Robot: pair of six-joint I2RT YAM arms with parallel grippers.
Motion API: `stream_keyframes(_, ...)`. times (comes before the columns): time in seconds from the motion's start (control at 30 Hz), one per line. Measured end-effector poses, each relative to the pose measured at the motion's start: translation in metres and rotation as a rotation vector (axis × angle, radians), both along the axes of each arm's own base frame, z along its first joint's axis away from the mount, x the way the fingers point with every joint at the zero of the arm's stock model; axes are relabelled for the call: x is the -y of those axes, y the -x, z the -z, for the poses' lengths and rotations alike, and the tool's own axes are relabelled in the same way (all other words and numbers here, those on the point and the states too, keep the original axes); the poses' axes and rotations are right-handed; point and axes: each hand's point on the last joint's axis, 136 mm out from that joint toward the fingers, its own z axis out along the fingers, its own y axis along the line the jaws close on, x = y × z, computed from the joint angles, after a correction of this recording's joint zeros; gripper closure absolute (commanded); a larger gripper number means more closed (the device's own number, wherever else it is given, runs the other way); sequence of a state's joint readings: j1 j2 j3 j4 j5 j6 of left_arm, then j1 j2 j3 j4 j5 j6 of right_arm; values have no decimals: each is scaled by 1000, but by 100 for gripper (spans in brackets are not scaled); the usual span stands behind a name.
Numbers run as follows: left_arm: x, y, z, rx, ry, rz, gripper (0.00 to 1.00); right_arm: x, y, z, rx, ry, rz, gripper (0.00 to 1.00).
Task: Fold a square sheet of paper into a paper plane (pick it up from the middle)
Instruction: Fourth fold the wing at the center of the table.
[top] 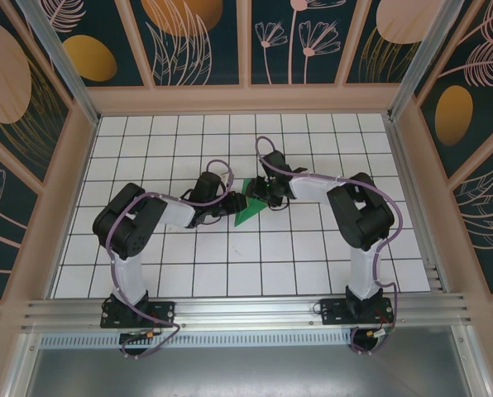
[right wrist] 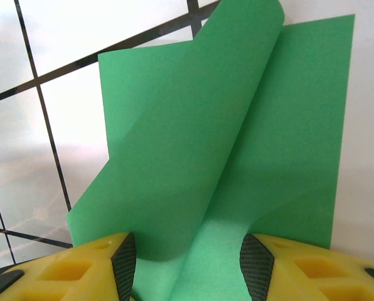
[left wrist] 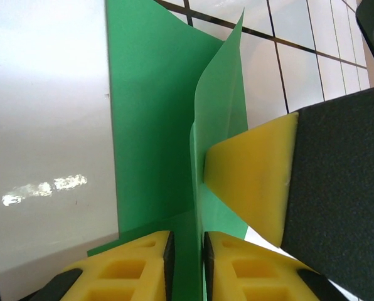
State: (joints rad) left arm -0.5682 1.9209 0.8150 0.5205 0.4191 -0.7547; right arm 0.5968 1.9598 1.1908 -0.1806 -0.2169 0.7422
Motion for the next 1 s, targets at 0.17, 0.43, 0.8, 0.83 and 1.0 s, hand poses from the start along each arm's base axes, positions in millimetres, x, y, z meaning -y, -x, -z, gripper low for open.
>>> stream_keyframes(0.17, 2, 0, 0, 1, 8, 7, 81, 0, 0, 0, 0, 0, 0, 46)
stream_keyframes(0.43, 5, 1, 1, 0, 21, 23, 88, 0, 0, -1, 1, -1, -1, 46)
stream_keyframes(0.8, 8, 2, 1, 1, 26, 26, 94, 2, 1, -7, 13, -12, -25, 46)
stream_keyframes(0.83, 9, 1, 0, 3, 29, 25, 95, 4, 2, -7, 13, -13, -25, 46)
stream_keyframes(1.0, 10, 1, -2, 6, 52, 15, 95, 12, 10, -13, 9, -31, -29, 46)
